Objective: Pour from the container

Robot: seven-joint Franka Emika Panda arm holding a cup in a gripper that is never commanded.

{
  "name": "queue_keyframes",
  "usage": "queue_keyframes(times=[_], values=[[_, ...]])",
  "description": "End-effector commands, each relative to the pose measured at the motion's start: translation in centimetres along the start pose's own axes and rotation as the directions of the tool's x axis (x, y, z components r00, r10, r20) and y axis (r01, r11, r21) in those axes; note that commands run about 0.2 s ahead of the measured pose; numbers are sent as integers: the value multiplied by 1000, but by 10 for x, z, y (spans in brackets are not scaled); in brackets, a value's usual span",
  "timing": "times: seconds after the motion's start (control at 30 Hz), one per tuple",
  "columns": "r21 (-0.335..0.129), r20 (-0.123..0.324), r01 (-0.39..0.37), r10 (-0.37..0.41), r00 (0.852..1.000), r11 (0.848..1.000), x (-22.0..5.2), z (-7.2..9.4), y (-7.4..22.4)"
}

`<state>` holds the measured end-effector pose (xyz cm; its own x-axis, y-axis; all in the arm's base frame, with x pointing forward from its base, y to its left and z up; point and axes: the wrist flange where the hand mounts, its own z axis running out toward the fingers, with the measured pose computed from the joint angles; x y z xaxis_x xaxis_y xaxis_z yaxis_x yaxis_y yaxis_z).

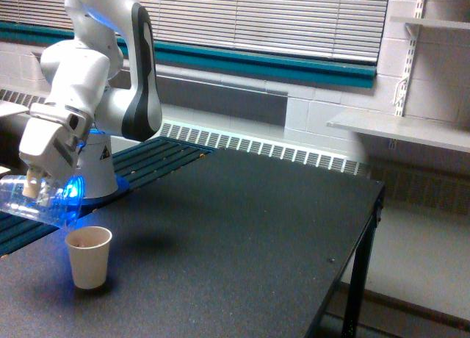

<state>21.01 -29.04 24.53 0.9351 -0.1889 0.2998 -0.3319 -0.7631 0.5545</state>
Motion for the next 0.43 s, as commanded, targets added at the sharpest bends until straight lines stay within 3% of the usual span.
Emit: queue_keyframes(times=[0.03,0.43], values=[[-59,-38,4,-6,999,998,1,-10,7],[-46,-91,-74,70,993,996,15,-22,22]])
